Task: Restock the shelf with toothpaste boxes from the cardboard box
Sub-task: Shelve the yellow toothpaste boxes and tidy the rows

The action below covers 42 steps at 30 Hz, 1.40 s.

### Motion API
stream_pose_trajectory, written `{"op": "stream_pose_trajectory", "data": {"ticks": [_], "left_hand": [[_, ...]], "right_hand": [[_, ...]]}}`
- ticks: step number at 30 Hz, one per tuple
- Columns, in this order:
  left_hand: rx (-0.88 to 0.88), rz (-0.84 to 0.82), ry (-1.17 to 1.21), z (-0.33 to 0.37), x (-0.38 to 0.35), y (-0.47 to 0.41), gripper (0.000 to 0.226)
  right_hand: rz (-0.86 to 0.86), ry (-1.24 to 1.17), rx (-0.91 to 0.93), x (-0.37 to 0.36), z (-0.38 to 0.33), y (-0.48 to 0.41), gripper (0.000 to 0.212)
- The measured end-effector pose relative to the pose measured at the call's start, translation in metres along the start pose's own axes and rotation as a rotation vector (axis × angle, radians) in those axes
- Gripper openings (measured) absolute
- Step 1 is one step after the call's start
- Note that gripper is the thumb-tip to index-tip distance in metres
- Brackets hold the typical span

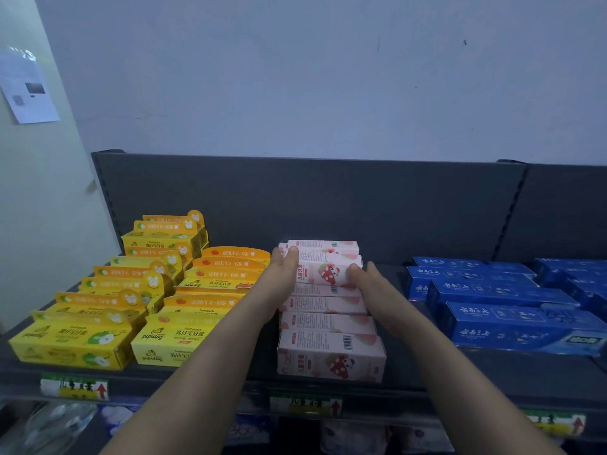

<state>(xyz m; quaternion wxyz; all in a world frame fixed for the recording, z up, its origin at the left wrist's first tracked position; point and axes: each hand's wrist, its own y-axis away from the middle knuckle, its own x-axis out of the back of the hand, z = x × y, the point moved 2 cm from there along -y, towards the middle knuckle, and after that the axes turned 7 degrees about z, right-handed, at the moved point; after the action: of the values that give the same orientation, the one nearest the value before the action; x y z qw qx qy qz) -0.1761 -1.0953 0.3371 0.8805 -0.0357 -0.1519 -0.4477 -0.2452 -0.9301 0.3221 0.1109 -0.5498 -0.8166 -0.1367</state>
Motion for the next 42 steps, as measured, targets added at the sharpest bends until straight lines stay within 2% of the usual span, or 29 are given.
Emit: {"op": "stream_pose_trajectory", "data": {"ticks": [5,12,15,17,20,25,27,28,31,32,35,39,42], "left_hand": [[-0.038,0.001,-0.070,0.010,0.002,0.003,0.061],[-0.026,-0.019,-0.073,0.016,0.002,-0.004,0.065],[-0.019,-0.018,-0.067,0.018,0.003,-0.006,0.066],[-0.001,0.001,-0.046,0.018,0.005,-0.013,0.067],[0.067,0.026,0.017,0.018,0.006,-0.033,0.093],[0.140,0.033,0.122,-0.012,-0.004,-0.104,0.145],[0.177,0.029,0.132,-0.011,-0.006,-0.115,0.151],[0.196,0.014,0.137,-0.001,-0.004,-0.106,0.145],[0.205,-0.015,0.219,0.030,0.003,-0.073,0.086],[0.208,-0.020,0.250,0.033,0.004,-0.073,0.076],[0.208,-0.040,0.252,0.032,0.002,-0.083,0.069],[0.219,-0.059,0.217,0.033,0.001,-0.085,0.055],[0.220,-0.077,0.226,0.032,-0.001,-0.086,0.050]], "right_hand": [[0.035,0.038,0.072,0.007,-0.014,0.002,0.069],[-0.044,0.145,0.084,0.007,-0.022,-0.017,0.073],[-0.059,0.089,0.083,0.007,-0.024,-0.018,0.052],[-0.054,0.002,0.072,0.008,-0.025,-0.017,0.056],[0.021,-0.104,0.030,0.011,-0.024,-0.022,0.065],[0.063,-0.037,0.002,0.014,-0.023,-0.043,0.075],[0.061,-0.026,-0.009,0.015,-0.022,-0.052,0.075],[0.064,-0.024,-0.015,0.016,-0.022,-0.057,0.073],[0.051,-0.060,-0.051,0.017,-0.020,-0.067,0.077],[0.044,-0.079,-0.064,0.017,-0.019,-0.070,0.080],[0.041,-0.174,-0.079,0.015,-0.020,-0.076,0.080],[-0.008,-0.303,-0.121,0.010,-0.023,-0.079,0.055],[-0.012,-0.347,-0.120,0.009,-0.027,-0.077,0.052]]}}
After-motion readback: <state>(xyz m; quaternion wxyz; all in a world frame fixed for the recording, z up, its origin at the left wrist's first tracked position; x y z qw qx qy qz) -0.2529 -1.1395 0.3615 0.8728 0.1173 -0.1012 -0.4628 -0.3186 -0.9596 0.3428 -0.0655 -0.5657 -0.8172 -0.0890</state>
